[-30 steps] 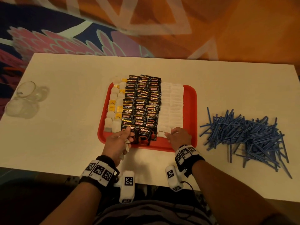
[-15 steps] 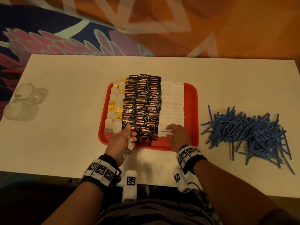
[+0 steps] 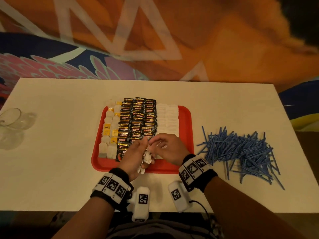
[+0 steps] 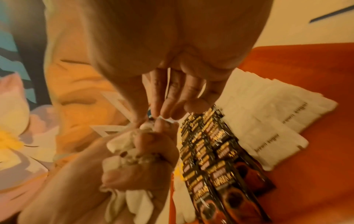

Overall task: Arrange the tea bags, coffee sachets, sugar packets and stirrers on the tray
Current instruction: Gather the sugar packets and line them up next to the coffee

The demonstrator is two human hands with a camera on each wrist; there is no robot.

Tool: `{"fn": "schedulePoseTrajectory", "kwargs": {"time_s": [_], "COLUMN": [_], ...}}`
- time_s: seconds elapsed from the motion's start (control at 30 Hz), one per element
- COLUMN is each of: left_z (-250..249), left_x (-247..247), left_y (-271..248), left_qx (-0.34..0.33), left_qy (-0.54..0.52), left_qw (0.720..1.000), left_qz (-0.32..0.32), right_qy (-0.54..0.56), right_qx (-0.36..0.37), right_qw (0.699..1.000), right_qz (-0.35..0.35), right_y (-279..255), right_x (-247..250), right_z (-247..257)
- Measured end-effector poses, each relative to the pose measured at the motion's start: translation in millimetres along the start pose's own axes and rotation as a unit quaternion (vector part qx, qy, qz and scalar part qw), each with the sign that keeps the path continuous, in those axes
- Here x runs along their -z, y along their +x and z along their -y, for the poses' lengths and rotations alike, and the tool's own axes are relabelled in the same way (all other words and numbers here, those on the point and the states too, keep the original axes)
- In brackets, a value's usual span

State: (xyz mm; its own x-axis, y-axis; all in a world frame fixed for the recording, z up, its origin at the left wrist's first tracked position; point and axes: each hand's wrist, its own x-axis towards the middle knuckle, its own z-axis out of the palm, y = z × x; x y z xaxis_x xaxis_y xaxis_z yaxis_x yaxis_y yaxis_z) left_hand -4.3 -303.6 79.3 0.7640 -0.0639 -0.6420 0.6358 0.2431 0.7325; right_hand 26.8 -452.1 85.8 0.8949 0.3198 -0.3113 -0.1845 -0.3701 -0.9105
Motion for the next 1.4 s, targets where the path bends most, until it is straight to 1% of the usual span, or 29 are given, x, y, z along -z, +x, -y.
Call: {"fn": "schedulePoseTrajectory", "kwargs": {"time_s": [0.07, 0.17, 0.27, 0.37, 0.47, 0.53, 0.6, 0.67, 0.77, 0.87, 0.93, 1.0, 1.07, 1.13, 1.27, 1.33, 1.4], "left_z": [-6, -13, -19, -24, -27, -30, -33, -37, -40, -41, -41, -42, -43, -41, -37, -34, -31], "left_x": [-7, -15, -23, -26, -21, -16, -10, -5, 3, 16, 26, 36, 43, 50, 54, 52, 50], "left_y": [-2, -2, -2, 0, 0, -1, -3, -7, -8, -3, -1, -1, -4, -4, -8, -8, -5], "left_qx": [-0.002, -0.003, 0.000, -0.009, -0.013, -0.014, -0.014, -0.021, -0.069, -0.105, -0.117, -0.133, -0.144, -0.138, -0.093, -0.085, -0.086], "left_qy": [0.013, -0.001, -0.019, -0.016, -0.004, 0.007, 0.016, 0.042, 0.092, 0.086, 0.078, 0.100, 0.144, 0.152, 0.070, 0.066, 0.086], "left_qw": [1.000, 1.000, 0.999, 0.999, 1.000, 1.000, 1.000, 0.999, 0.993, 0.991, 0.989, 0.986, 0.979, 0.978, 0.993, 0.994, 0.993], "left_qz": [0.004, 0.019, 0.028, 0.034, 0.027, 0.008, -0.002, 0.005, 0.014, -0.019, -0.033, -0.012, 0.017, 0.024, 0.012, 0.003, -0.003], "right_qy": [-0.003, -0.028, -0.038, -0.008, 0.060, 0.114, 0.146, 0.153, 0.152, 0.178, 0.210, 0.253, 0.268, 0.268, 0.306, 0.315, 0.313], "right_qx": [-0.015, -0.014, 0.005, 0.007, -0.021, -0.045, -0.053, -0.053, -0.052, -0.068, -0.091, -0.122, -0.138, -0.129, -0.130, -0.136, -0.151], "right_qw": [0.999, 0.999, 0.999, 0.998, 0.992, 0.984, 0.978, 0.977, 0.977, 0.971, 0.965, 0.954, 0.949, 0.949, 0.931, 0.928, 0.928], "right_qz": [0.029, 0.033, -0.006, -0.061, -0.113, -0.130, -0.137, -0.140, -0.141, -0.146, -0.128, -0.101, -0.091, -0.107, -0.152, -0.145, -0.133], "right_y": [-1, -3, -9, -12, -11, -10, -9, -9, -9, -10, -11, -12, -12, -12, -14, -15, -16], "right_x": [9, 22, 28, 29, 29, 27, 23, 18, 8, -7, -16, -23, -29, -35, -44, -45, -45], "right_z": [8, 16, 20, 22, 21, 22, 24, 27, 32, 35, 37, 40, 39, 38, 36, 34, 32]}}
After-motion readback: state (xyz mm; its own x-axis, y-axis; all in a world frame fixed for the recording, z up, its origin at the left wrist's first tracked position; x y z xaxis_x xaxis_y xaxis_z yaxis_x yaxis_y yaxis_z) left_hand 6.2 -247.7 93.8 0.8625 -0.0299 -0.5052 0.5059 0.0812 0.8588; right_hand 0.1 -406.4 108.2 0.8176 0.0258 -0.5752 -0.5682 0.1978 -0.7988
